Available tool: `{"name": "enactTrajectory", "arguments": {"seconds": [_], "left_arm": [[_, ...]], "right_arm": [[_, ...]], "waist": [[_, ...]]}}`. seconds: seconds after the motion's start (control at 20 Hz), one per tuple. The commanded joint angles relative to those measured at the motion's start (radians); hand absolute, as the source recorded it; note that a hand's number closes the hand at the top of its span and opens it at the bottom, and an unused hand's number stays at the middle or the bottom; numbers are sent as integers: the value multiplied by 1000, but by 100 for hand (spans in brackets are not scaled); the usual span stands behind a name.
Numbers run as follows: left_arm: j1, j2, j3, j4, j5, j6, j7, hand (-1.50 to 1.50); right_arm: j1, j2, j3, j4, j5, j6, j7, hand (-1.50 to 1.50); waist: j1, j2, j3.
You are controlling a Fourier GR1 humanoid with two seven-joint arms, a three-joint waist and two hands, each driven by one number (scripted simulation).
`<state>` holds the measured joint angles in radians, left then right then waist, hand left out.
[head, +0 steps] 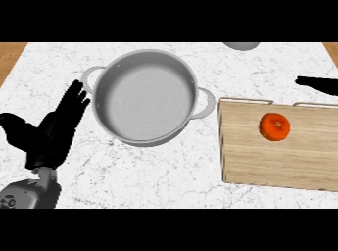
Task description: Pick the squash from the tray and place it in the pot
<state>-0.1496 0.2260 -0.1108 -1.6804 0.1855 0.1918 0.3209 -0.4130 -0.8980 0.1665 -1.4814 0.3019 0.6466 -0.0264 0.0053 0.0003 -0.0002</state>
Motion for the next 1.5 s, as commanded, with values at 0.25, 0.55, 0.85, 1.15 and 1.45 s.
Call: {"name": "enactTrajectory", "arguments": {"seconds": [0.25,0.55,0.85,1.15,1.45], "left_arm": [[1,-29,34,11,-21,-38,9,0],[67,-56,31,-11,-23,-73,-30,0],[24,-65,67,-5,-40,-71,-6,0],[47,-73,61,-33,-61,-81,10,0],[60,-58,83,-121,-52,-93,78,0]], "right_arm": [[29,140,-75,-1,115,8,11,-150],[-21,251,-66,18,185,8,49,-150],[54,306,-80,-67,246,35,148,-150],[28,367,-45,63,380,-41,121,-150],[82,355,-19,83,467,-64,34,-150]], "waist": [[-4,-1,0],[2,0,0],[-2,0,0],[1,0,0],[0,-1,0]]}}
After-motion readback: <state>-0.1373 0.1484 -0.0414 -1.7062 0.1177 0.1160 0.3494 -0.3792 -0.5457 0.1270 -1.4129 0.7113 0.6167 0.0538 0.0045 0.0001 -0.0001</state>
